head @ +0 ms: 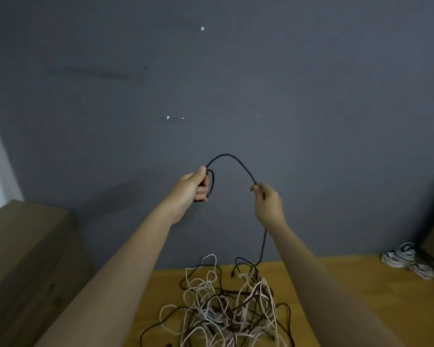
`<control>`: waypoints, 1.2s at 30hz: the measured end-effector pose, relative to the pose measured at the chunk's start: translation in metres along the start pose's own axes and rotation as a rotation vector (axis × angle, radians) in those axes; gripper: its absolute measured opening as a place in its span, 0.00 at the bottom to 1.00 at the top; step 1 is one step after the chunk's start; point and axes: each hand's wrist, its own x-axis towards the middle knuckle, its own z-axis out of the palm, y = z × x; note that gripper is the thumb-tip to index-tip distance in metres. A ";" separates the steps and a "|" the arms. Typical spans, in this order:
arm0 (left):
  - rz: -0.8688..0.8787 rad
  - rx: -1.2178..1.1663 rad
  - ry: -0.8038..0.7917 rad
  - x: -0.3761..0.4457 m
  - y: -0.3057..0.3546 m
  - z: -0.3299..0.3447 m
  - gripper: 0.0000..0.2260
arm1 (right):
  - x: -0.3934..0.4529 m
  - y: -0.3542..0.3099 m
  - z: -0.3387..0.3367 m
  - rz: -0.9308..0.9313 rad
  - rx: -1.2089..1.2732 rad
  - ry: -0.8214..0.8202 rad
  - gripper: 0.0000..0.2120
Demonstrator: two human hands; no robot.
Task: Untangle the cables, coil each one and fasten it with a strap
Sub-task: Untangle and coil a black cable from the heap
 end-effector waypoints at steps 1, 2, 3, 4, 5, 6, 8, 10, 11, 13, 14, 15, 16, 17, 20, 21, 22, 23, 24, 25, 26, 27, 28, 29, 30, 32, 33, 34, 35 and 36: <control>-0.014 -0.048 -0.021 -0.008 -0.002 -0.003 0.19 | -0.010 0.010 0.006 -0.070 -0.148 -0.045 0.13; -0.023 -0.092 -0.036 -0.017 -0.004 -0.006 0.19 | -0.022 0.019 0.014 -0.146 -0.301 -0.115 0.13; -0.028 -0.130 -0.046 -0.024 -0.006 -0.008 0.18 | -0.035 0.025 0.022 -0.221 -0.450 -0.201 0.13; -0.036 -0.167 -0.054 -0.030 -0.008 -0.008 0.18 | -0.051 0.029 0.031 -0.288 -0.583 -0.288 0.12; -0.047 -0.201 -0.059 -0.035 -0.013 -0.009 0.18 | -0.067 0.032 0.041 -0.365 -0.688 -0.349 0.11; -0.057 -0.227 -0.061 -0.038 -0.019 -0.008 0.18 | -0.084 0.033 0.050 -0.455 -0.778 -0.390 0.10; -0.067 -0.232 -0.041 -0.044 -0.035 -0.004 0.17 | -0.113 0.035 0.063 -0.644 -0.828 -0.422 0.15; -0.065 -0.118 0.003 -0.048 -0.059 -0.001 0.15 | -0.137 0.041 0.069 -0.796 -0.742 -0.426 0.17; -0.067 -0.022 0.018 -0.050 -0.073 -0.001 0.14 | -0.147 0.045 0.070 -0.869 -0.697 -0.419 0.14; -0.089 0.142 0.001 -0.056 -0.101 -0.001 0.11 | -0.164 0.049 0.066 -0.971 -0.598 -0.421 0.06; -0.106 0.195 -0.030 -0.060 -0.113 -0.001 0.10 | -0.169 0.049 0.064 -0.985 -0.554 -0.428 0.07; -0.121 0.250 -0.070 -0.064 -0.123 -0.001 0.10 | -0.172 0.049 0.061 -0.993 -0.504 -0.415 0.08; -0.138 0.305 -0.116 -0.068 -0.132 -0.001 0.10 | -0.174 0.046 0.058 -0.987 -0.456 -0.397 0.09; -0.156 0.357 -0.162 -0.072 -0.141 -0.002 0.09 | -0.175 0.045 0.055 -0.978 -0.418 -0.372 0.10; -0.228 0.378 -0.259 -0.089 -0.151 -0.004 0.10 | -0.170 0.043 0.048 -0.933 -0.334 -0.183 0.10; -0.239 0.326 -0.285 -0.097 -0.151 -0.004 0.12 | -0.167 0.043 0.045 -0.869 -0.296 -0.124 0.10; -0.250 0.249 -0.314 -0.106 -0.149 -0.002 0.15 | -0.164 0.045 0.043 -0.768 -0.231 -0.089 0.11; -0.267 0.163 -0.341 -0.115 -0.147 0.001 0.16 | -0.161 0.046 0.040 -0.631 -0.139 -0.086 0.13; -0.284 0.090 -0.358 -0.124 -0.144 0.004 0.18 | -0.159 0.047 0.038 -0.478 -0.045 -0.117 0.15; -0.293 0.031 -0.365 -0.131 -0.143 0.007 0.19 | -0.158 0.048 0.038 -0.339 0.029 -0.167 0.17; -0.290 -0.020 -0.370 -0.137 -0.142 0.010 0.21 | -0.158 0.051 0.039 -0.220 0.082 -0.237 0.17; -0.285 -0.074 -0.367 -0.141 -0.141 0.011 0.22 | -0.159 0.056 0.041 -0.134 0.126 -0.307 0.13; -0.287 -0.135 -0.351 -0.143 -0.141 0.011 0.21 | -0.163 0.060 0.044 -0.083 0.174 -0.352 0.09; -0.299 -0.205 -0.327 -0.145 -0.138 0.010 0.20 | -0.167 0.069 0.047 -0.038 0.207 -0.374 0.05; -0.308 -0.269 -0.300 -0.145 -0.136 0.008 0.19 | -0.173 0.078 0.048 -0.004 0.222 -0.381 0.06; -0.312 -0.360 -0.241 -0.144 -0.132 0.003 0.17 | -0.185 0.102 0.051 0.071 0.195 -0.401 0.09; -0.314 -0.386 -0.214 -0.144 -0.130 0.001 0.17 | -0.191 0.112 0.053 0.104 0.160 -0.426 0.11; -0.319 -0.399 -0.190 -0.143 -0.129 0.000 0.18 | -0.197 0.120 0.056 0.130 0.110 -0.459 0.13; -0.328 -0.398 -0.171 -0.143 -0.129 0.000 0.18 | -0.202 0.126 0.061 0.148 0.056 -0.493 0.15; -0.334 -0.388 -0.156 -0.142 -0.130 0.002 0.19 | -0.206 0.127 0.066 0.140 -0.009 -0.532 0.17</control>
